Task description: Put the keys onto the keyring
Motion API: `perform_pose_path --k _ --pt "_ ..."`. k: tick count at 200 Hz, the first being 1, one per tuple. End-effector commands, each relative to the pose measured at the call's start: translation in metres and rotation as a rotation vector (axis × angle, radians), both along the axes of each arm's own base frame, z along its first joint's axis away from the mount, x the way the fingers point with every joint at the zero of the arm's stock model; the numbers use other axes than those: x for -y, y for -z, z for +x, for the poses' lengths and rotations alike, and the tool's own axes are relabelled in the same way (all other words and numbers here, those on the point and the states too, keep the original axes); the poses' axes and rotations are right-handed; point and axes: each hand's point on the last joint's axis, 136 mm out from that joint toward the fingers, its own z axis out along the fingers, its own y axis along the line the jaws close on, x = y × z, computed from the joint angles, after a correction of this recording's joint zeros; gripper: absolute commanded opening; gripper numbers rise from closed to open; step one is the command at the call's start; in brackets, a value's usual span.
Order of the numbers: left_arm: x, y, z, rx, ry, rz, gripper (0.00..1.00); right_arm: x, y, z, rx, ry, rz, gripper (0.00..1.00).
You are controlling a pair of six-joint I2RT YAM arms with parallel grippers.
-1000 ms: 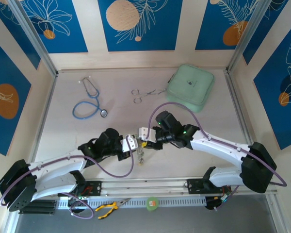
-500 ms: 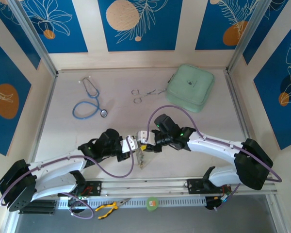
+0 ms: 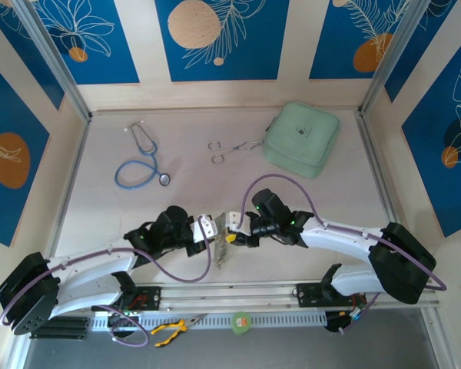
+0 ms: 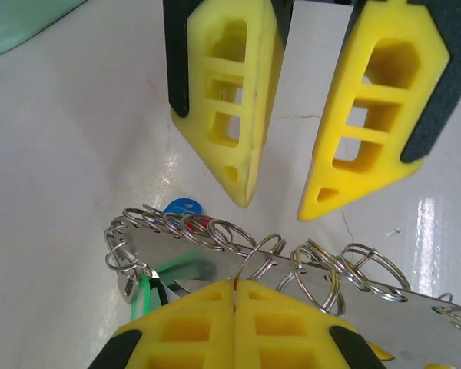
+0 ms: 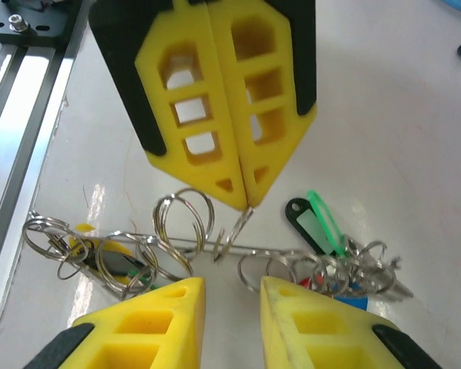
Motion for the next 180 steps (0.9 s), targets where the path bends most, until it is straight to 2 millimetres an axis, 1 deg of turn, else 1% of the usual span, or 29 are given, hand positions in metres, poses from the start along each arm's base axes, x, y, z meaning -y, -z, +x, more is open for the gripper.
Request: perform_pose_path --k 1,32,98,125,161,180 --pt "0.005 0.0 -0.004 -0.01 0.013 -0.02 0.0 -0.009 -0.001 -0.002 -0.002 -0.009 0.034 0.26" --pt "0.006 0.0 -0.004 -0.012 0.017 -0.024 0.0 -0.011 -0.002 -0.001 -0.002 -0.002 0.039 0.26" --pt "0.006 -0.001 -0.006 -0.014 0.028 -0.033 0.0 -0.014 0.005 0.001 -0.026 0.008 0.017 0.25" --pt "0.007 -0.001 -0.006 -0.01 0.029 -0.039 0.0 -0.015 0.008 0.002 -0.035 0.011 0.008 0.22" --pt "0.008 -0.002 -0.007 -0.01 0.034 -0.047 0.0 -0.018 0.007 0.004 -0.045 0.015 0.023 0.12" --pt "0.008 -0.004 -0.006 -0.003 0.03 -0.06 0.0 -0.019 0.008 0.005 -0.054 0.018 0.03 0.09"
